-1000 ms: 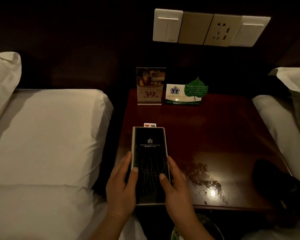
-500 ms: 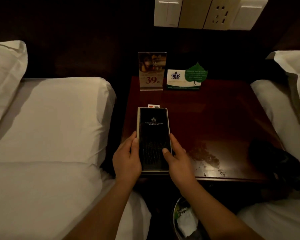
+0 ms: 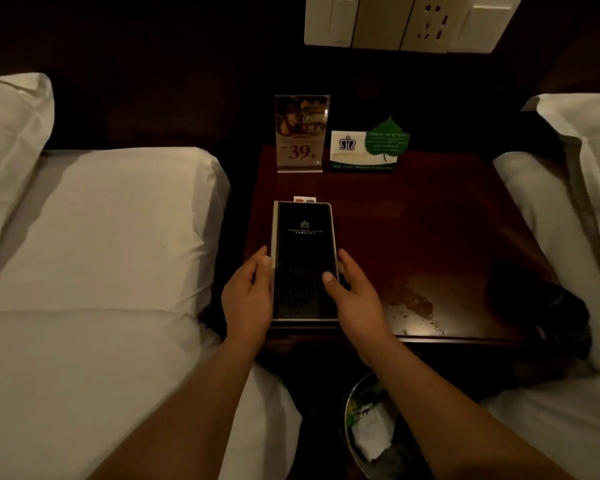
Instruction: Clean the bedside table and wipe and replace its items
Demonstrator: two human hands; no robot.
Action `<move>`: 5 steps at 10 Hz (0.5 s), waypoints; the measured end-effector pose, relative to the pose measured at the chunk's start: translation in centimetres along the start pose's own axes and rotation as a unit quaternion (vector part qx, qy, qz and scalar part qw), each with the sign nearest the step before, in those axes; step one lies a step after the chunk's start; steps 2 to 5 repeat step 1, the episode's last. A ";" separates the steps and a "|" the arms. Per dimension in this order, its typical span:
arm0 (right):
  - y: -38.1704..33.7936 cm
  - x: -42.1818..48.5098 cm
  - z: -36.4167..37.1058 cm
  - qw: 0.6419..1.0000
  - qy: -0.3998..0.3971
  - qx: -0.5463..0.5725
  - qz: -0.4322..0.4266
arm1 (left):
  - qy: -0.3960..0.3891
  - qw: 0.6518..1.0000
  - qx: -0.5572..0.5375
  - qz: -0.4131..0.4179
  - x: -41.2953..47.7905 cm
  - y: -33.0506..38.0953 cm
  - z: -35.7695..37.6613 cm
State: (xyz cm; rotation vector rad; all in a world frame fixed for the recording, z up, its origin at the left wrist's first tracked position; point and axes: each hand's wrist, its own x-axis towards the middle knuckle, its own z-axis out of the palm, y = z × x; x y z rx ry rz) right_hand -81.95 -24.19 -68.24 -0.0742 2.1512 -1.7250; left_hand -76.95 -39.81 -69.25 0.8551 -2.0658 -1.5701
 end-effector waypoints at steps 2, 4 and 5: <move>-0.6 -0.3 -1.1 0.998 -0.003 0.044 0.035 | -0.043 0.982 -0.131 -0.126 0.7 0.3 -1.4; -0.6 -0.3 -1.1 0.998 -0.003 0.044 0.035 | -0.043 0.982 -0.131 -0.126 0.7 0.3 -1.4; -0.6 -0.3 -1.1 0.998 -0.003 0.044 0.035 | -0.043 0.982 -0.131 -0.126 0.7 0.3 -1.4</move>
